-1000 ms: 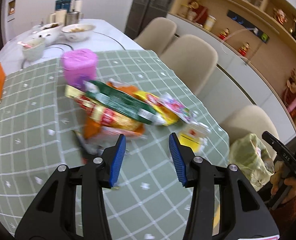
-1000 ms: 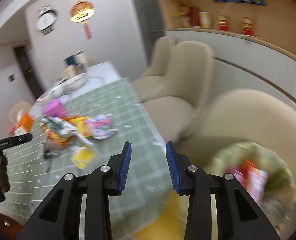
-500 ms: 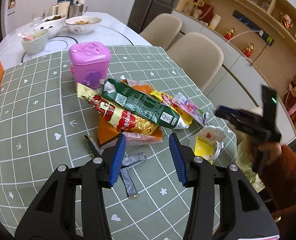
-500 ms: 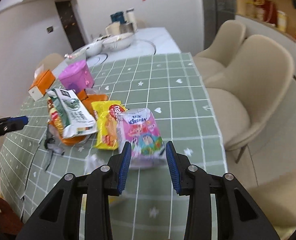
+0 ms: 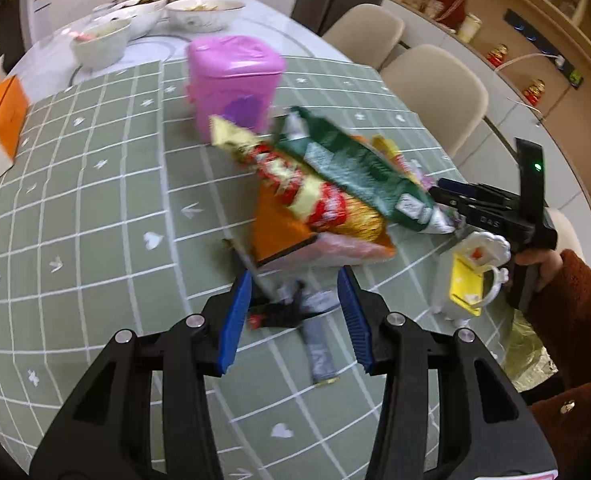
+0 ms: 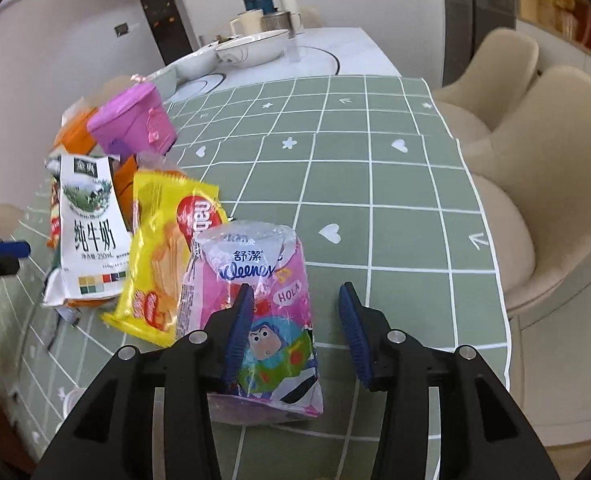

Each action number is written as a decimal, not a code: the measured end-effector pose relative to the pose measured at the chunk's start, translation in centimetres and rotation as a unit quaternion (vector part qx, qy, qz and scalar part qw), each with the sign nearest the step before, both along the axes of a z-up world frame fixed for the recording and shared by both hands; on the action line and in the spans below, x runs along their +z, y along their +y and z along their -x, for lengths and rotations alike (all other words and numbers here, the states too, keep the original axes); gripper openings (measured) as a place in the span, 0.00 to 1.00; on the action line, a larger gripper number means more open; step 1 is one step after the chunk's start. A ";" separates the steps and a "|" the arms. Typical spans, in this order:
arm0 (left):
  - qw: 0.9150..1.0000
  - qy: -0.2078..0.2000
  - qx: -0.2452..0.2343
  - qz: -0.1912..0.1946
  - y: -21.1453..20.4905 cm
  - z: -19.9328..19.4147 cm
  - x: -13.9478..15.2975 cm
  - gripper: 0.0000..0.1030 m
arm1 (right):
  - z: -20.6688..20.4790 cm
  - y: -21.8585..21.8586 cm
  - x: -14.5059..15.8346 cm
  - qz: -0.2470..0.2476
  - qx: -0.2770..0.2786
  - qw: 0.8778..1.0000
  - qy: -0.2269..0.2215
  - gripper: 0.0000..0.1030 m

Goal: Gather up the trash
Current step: 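Grasp the pink Kleenex tissue pack with the right gripper, then grasp the black strip with the left gripper while the right gripper holds the tissue pack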

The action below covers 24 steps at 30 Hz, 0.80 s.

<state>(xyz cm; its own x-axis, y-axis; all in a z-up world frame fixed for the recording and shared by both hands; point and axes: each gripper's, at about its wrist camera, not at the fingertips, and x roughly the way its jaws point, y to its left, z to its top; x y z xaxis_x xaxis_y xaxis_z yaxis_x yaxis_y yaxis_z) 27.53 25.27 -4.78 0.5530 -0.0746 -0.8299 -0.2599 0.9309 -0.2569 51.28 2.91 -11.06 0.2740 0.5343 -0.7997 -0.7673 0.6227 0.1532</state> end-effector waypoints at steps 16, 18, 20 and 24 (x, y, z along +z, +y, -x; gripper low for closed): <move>1.000 -0.018 -0.013 0.000 -0.6 0.4 1.2 0.42 | 3.6 -2.1 2.3 0.004 -0.037 0.999 -0.019 0.05; 1.000 -0.020 -0.015 0.000 -0.6 0.7 1.1 0.42 | 4.5 -3.7 3.7 -0.015 -0.071 0.997 -0.023 0.05; 1.000 -0.018 -0.017 0.000 -0.6 1.1 0.6 0.42 | 5.6 -5.1 4.9 -0.028 -0.101 0.994 -0.026 0.05; 1.000 -0.011 -0.028 0.000 -0.8 1.6 -0.6 0.42 | 7.9 -7.6 6.6 -0.042 -0.152 0.987 -0.026 0.05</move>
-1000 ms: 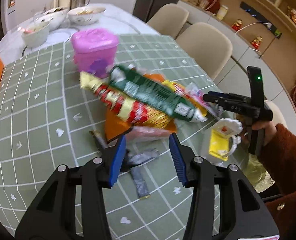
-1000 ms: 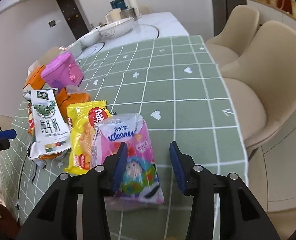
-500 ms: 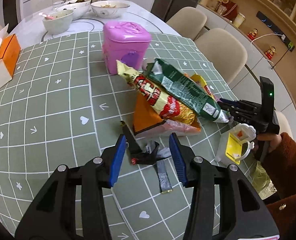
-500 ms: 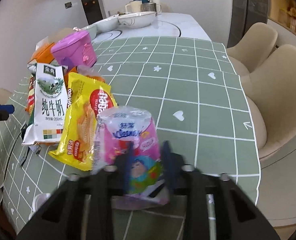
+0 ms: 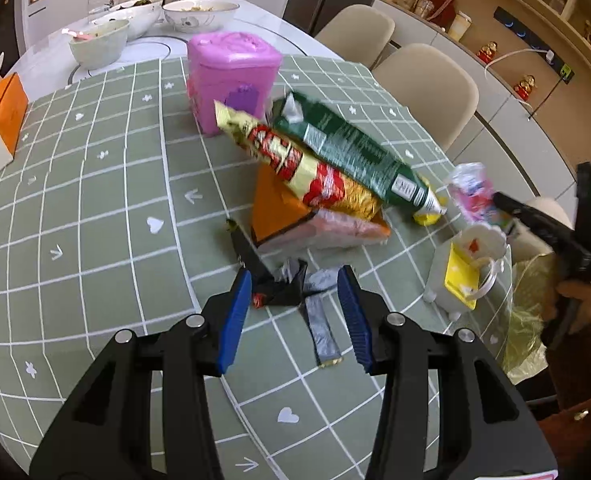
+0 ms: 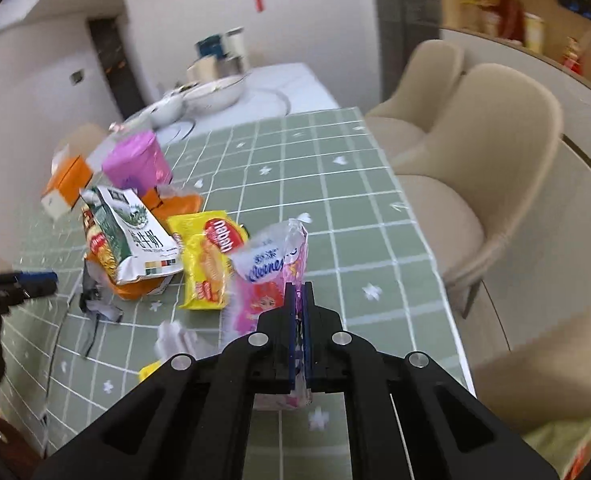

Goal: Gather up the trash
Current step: 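Grasp the black strip with the left gripper while the right gripper holds the tissue pack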

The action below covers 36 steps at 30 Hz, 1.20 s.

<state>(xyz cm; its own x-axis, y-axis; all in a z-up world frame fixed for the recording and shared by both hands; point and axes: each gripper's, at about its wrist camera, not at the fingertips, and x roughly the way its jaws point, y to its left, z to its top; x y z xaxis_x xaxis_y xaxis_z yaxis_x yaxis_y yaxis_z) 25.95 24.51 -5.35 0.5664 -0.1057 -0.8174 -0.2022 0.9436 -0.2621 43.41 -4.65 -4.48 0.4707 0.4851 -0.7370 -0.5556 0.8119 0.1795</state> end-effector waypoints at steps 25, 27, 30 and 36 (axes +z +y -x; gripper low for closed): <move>0.999 0.023 -0.021 0.015 -1.4 2.8 -2.1 0.13 | 16.8 -1.2 -2.5 -0.030 -0.053 0.994 0.090 0.05; 0.999 0.019 -0.028 0.035 -1.5 3.9 -1.9 0.16 | 17.2 -1.0 -2.7 -0.035 -0.052 0.994 0.090 0.08; 0.998 0.005 -0.036 0.045 -1.3 5.0 -1.5 0.31 | 17.2 -0.7 -3.3 -0.038 -0.050 0.993 0.099 0.43; 0.998 -0.010 -0.052 0.024 -1.7 7.2 -0.6 0.37 | 17.1 1.3 -5.4 -0.008 -0.042 0.991 0.127 0.44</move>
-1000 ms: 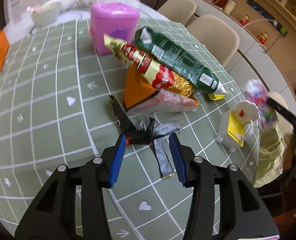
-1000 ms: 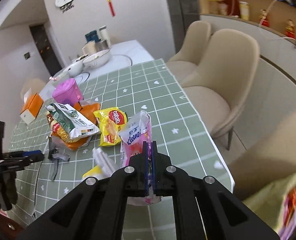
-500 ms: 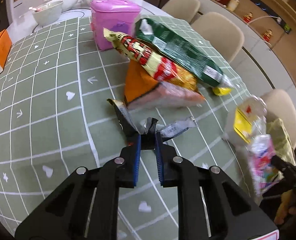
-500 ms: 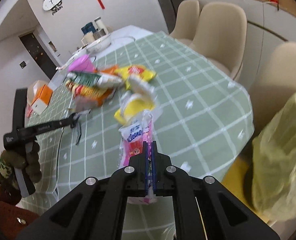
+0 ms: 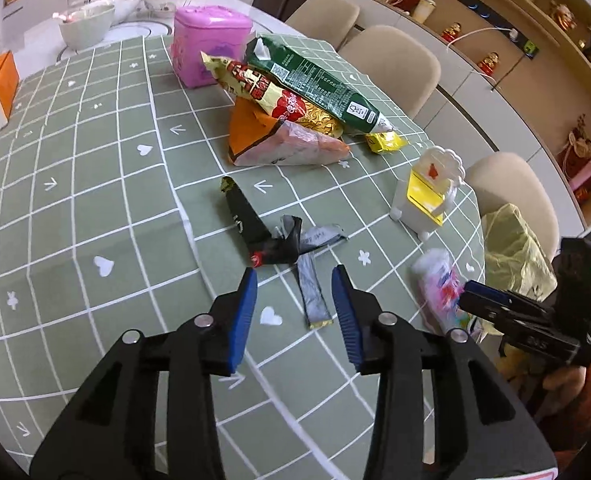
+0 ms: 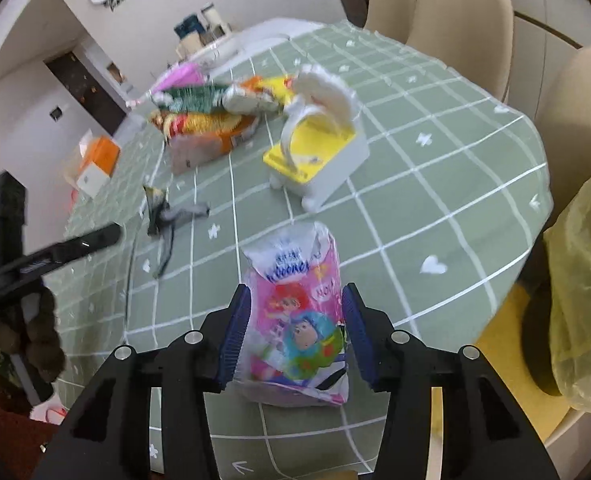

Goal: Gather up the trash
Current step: 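Grasp the black strip with the left gripper while the right gripper holds the tissue pack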

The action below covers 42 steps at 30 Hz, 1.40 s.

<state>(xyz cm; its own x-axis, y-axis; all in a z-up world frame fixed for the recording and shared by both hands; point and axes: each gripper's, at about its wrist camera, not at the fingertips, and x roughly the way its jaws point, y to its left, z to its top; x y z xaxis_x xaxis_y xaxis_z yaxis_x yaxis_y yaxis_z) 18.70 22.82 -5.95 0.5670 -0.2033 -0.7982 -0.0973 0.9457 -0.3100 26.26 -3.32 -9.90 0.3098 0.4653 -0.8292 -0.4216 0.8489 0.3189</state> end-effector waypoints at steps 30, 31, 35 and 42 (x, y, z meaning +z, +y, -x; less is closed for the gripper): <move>0.998 0.016 -0.059 0.030 0.6 -1.6 -2.0 0.41 | 3.3 -0.8 2.7 0.035 -0.090 0.992 -0.076 0.09; 0.998 0.012 -0.054 0.033 0.5 -1.9 -2.0 0.42 | 3.5 -1.1 3.1 0.035 -0.095 0.992 -0.078 0.09; 0.999 -0.002 -0.006 0.046 0.9 -2.9 -2.2 0.45 | 4.2 -1.9 3.9 0.046 -0.103 0.990 -0.083 0.09; 0.998 0.027 0.063 0.002 -0.4 -5.1 -3.6 0.45 | 5.3 -4.1 5.0 0.059 -0.083 0.990 -0.100 0.09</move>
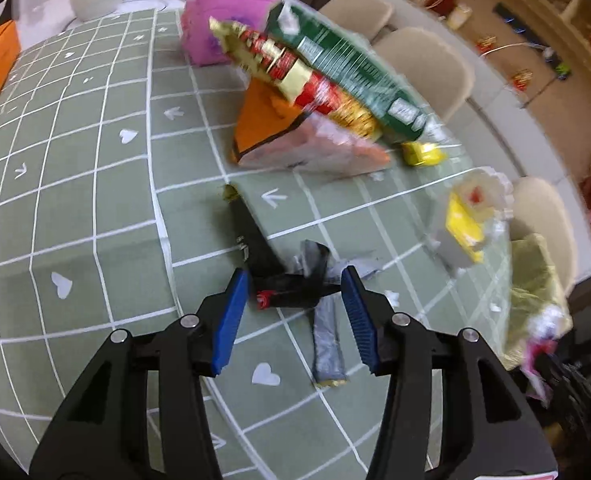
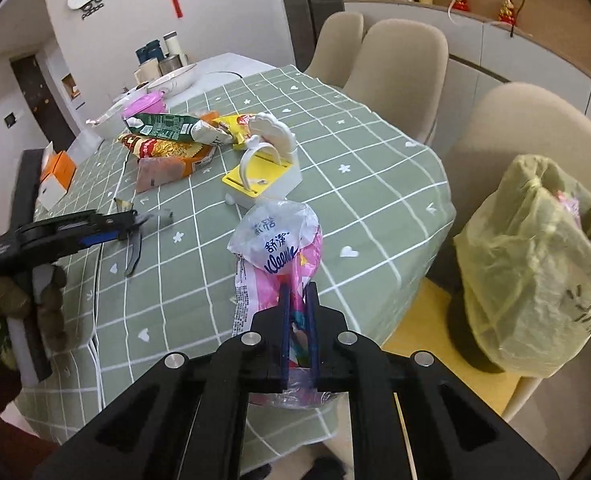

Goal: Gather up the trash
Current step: 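Grasp the black strip with the left gripper while the right gripper holds the tissue pack, then carry the black strip and tissue pack to the plastic bag and release both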

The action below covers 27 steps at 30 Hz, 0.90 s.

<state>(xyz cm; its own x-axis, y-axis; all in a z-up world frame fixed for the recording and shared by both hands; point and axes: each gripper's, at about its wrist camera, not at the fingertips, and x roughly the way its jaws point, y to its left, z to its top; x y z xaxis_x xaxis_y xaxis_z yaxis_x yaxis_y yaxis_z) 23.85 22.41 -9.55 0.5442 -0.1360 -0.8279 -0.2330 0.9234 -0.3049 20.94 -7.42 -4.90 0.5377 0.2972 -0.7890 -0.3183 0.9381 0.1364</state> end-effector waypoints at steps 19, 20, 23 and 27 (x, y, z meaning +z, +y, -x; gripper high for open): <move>0.998 -0.045 -0.045 0.017 -3.3 0.0 5.8 0.26 | -3.8 -0.4 5.0 -0.033 0.019 0.999 -0.032 0.09; 0.997 -0.053 -0.052 0.022 -3.6 0.1 6.5 0.26 | -3.6 -0.5 5.6 -0.022 0.017 0.999 -0.041 0.09; 0.992 -0.084 -0.086 0.027 -5.0 -0.1 8.6 0.26 | -3.5 -1.7 6.9 -0.019 -0.004 0.998 -0.053 0.09; 0.985 -0.109 -0.122 0.043 -7.4 -1.0 10.7 0.26 | -3.5 -3.9 8.2 -0.017 -0.034 0.997 -0.062 0.09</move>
